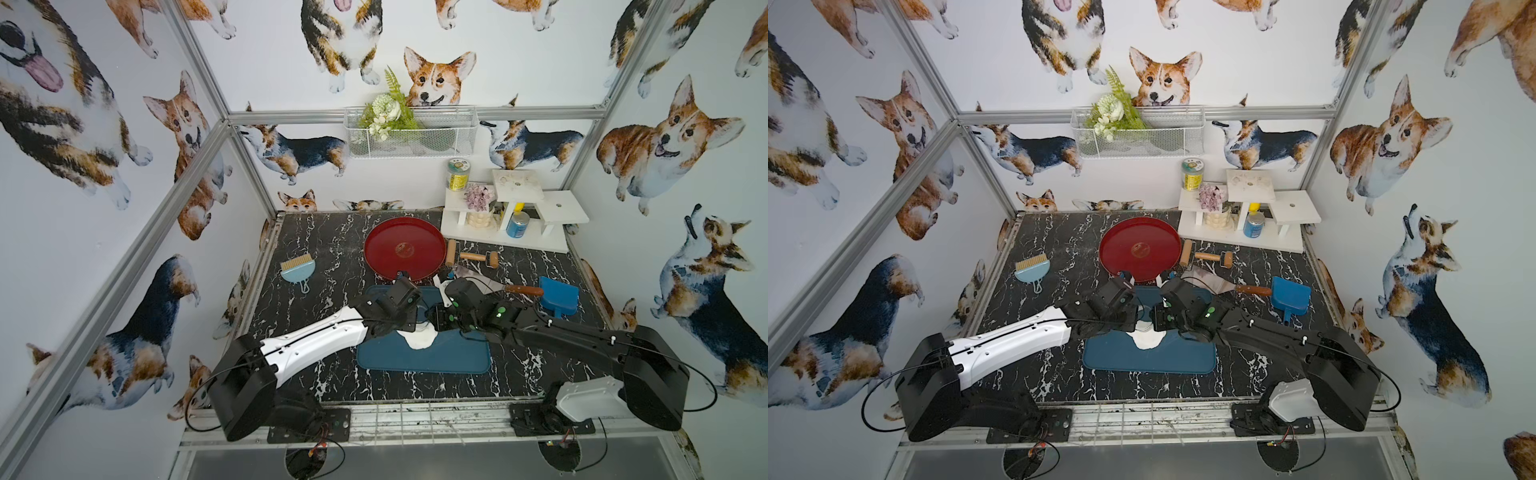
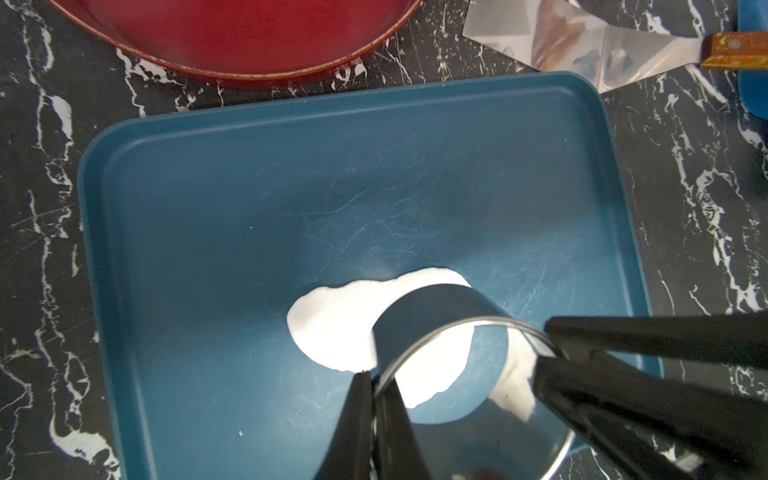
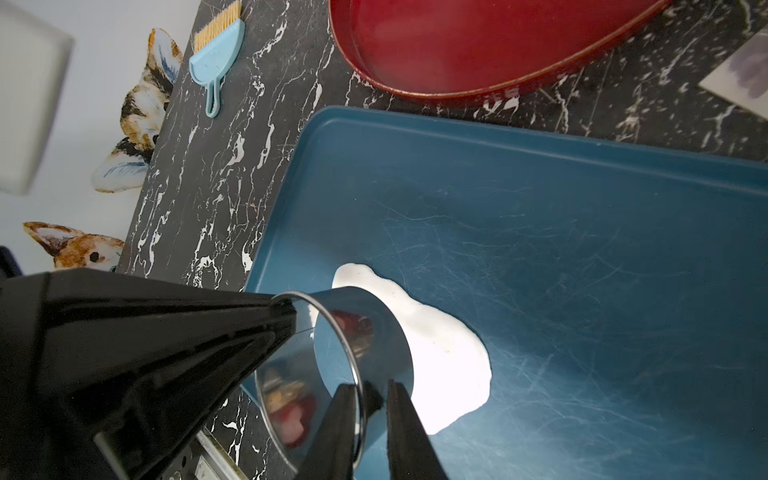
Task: Roll out the dumpling wrappers from the dough
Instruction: Press the dumpling wrapper on the work surface.
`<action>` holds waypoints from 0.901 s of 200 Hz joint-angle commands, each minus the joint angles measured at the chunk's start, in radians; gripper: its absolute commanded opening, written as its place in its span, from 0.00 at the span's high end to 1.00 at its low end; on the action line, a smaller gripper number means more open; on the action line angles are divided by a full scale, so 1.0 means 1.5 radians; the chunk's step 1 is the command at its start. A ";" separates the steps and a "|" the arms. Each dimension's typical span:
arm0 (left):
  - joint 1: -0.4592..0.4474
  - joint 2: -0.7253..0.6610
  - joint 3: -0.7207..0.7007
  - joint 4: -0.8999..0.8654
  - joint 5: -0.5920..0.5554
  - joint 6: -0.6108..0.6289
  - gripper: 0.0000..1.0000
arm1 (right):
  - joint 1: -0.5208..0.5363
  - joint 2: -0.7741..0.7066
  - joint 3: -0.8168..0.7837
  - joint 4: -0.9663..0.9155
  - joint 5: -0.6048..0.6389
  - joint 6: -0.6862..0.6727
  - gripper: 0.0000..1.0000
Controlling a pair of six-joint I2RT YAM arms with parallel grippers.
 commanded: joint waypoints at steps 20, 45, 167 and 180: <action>0.000 0.023 0.019 -0.020 0.021 0.019 1.00 | -0.001 0.011 -0.011 0.027 0.006 0.027 0.85; 0.001 0.029 0.020 -0.019 0.027 0.022 1.00 | -0.002 0.020 -0.020 0.027 0.006 0.041 0.90; 0.009 0.090 0.017 0.007 0.077 0.040 1.00 | -0.043 0.045 -0.064 0.044 -0.056 0.071 1.00; 0.010 0.096 0.016 0.010 0.079 0.040 1.00 | -0.045 0.048 -0.065 0.046 -0.057 0.069 1.00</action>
